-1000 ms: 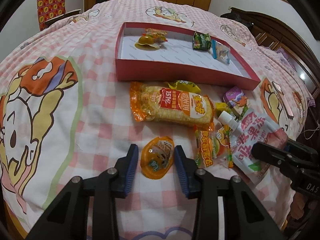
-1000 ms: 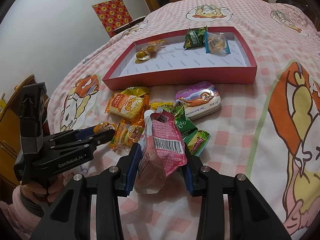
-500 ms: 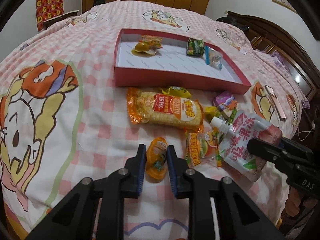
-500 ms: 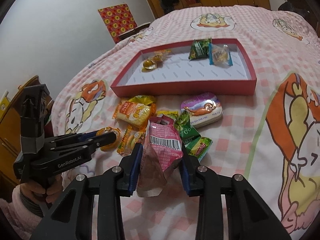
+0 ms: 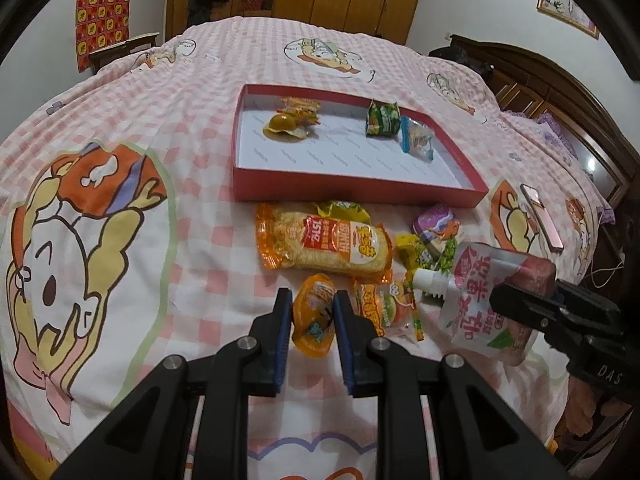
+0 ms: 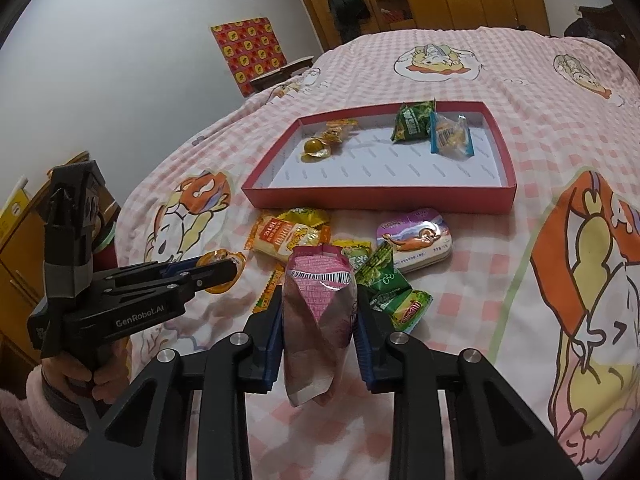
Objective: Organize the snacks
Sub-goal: 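Lift both held snacks and carry them over the red box tray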
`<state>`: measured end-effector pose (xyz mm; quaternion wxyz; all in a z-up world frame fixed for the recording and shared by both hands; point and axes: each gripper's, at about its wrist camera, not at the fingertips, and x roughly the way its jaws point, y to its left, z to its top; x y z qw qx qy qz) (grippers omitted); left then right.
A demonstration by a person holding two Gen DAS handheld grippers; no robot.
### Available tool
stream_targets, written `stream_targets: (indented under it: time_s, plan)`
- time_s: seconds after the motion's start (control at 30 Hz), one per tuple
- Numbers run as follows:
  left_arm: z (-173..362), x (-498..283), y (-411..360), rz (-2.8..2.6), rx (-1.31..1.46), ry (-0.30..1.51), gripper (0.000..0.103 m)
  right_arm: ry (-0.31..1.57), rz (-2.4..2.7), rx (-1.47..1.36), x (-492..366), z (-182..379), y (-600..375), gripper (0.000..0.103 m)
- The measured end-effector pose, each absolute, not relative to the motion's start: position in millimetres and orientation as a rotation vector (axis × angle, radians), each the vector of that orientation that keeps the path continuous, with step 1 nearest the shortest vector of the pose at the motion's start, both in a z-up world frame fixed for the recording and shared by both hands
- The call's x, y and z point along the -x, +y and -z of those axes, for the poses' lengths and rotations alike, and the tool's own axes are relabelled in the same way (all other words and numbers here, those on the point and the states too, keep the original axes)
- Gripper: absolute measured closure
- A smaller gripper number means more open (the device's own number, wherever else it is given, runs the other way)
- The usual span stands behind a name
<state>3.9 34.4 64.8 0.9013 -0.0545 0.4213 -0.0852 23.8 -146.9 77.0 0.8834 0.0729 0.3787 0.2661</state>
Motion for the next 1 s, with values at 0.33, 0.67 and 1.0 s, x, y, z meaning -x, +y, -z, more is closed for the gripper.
stream_targets:
  time_s: [0.33,0.67,1.0]
  plan:
    - [-83,-7,39,0.172,0.122,0.832,0.081,0.739,-0.55,-0.145,-25,-95,-153,0.072]
    - [-100,-30,41,0.163,0.112,0.791,0.081,0.691,-0.499,-0.106,-44,-115,-163,0.072]
    - [-115,-67,38,0.149,0.088,0.756,0.081,0.619,-0.449,-0.091,-78,-138,-171,0.072]
